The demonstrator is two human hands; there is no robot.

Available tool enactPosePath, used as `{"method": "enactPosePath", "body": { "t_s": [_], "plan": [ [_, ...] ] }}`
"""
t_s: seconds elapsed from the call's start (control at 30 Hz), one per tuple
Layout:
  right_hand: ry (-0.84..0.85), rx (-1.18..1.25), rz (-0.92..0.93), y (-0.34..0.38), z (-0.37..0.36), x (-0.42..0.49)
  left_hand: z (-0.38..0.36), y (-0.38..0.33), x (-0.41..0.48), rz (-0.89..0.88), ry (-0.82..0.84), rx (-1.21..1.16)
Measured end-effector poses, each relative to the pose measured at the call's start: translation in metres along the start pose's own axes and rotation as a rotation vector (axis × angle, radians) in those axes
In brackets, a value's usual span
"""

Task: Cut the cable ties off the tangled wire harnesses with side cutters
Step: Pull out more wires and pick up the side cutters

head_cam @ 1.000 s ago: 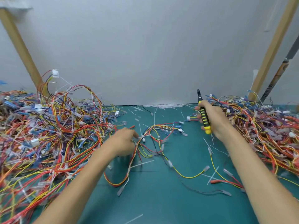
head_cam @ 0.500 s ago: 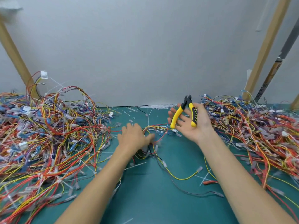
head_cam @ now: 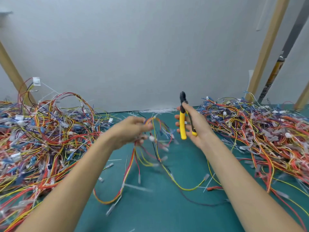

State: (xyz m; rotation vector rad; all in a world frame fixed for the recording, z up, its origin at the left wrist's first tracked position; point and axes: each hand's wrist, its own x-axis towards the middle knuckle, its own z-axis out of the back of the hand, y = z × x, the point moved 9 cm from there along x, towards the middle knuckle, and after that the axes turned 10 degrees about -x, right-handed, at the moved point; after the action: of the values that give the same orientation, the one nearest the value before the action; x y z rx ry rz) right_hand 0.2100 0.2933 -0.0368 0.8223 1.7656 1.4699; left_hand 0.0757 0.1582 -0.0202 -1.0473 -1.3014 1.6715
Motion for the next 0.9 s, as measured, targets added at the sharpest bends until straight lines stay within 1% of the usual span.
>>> {"method": "enactPosePath", "body": {
  "t_s": [0.07, 0.1, 0.17, 0.2, 0.23, 0.3, 0.33, 0.4, 0.43, 0.5, 0.53, 0.6, 0.67, 0.77, 0.9],
  "plan": [
    [-0.018, 0.120, 0.008, 0.004, 0.006, 0.000, 0.001, -0.042, -0.007, -0.085, -0.019, -0.240],
    [-0.021, 0.168, 0.013, 0.007, 0.009, 0.000, 0.001, -0.065, -0.010, -0.129, -0.015, -0.426],
    [0.005, 0.191, 0.029, 0.015, 0.011, 0.000, 0.001, -0.108, -0.014, -0.200, 0.032, -0.850],
    [0.040, 0.183, 0.038, 0.019, 0.010, -0.001, 0.002, -0.128, -0.014, -0.254, 0.051, -0.993],
    [0.083, 0.171, 0.047, 0.023, 0.006, -0.001, 0.004, -0.145, -0.014, -0.322, 0.025, -1.030],
    [0.158, 0.148, 0.045, 0.029, -0.001, -0.003, 0.011, -0.159, -0.010, -0.435, -0.114, -0.921],
    [0.180, 0.136, 0.036, 0.030, -0.004, -0.003, 0.012, -0.155, -0.006, -0.447, -0.170, -0.862],
    [0.195, 0.084, 0.015, 0.030, -0.007, -0.002, 0.012, -0.125, 0.006, -0.387, -0.236, -0.791],
    [0.191, 0.042, -0.005, 0.026, -0.007, -0.002, 0.014, -0.102, 0.009, -0.354, -0.279, -0.720],
    [0.181, -0.031, -0.079, 0.010, -0.007, -0.002, 0.024, -0.050, 0.010, -0.306, -0.357, -0.513],
    [0.186, -0.062, -0.124, -0.001, -0.007, -0.002, 0.028, -0.023, 0.008, -0.291, -0.370, -0.433],
    [0.212, -0.103, -0.207, -0.025, -0.011, -0.003, 0.031, 0.023, 0.003, -0.268, -0.331, -0.377],
    [0.245, -0.112, -0.263, -0.047, -0.019, -0.006, 0.034, 0.049, -0.001, -0.287, -0.287, -0.373],
    [0.325, -0.018, -0.279, -0.066, -0.032, -0.008, 0.041, 0.054, -0.001, -0.352, -0.263, -0.401],
    [0.485, 0.059, -0.231, -0.064, -0.043, -0.016, 0.039, 0.048, -0.005, -0.375, -0.230, -0.412]
  ]
}}
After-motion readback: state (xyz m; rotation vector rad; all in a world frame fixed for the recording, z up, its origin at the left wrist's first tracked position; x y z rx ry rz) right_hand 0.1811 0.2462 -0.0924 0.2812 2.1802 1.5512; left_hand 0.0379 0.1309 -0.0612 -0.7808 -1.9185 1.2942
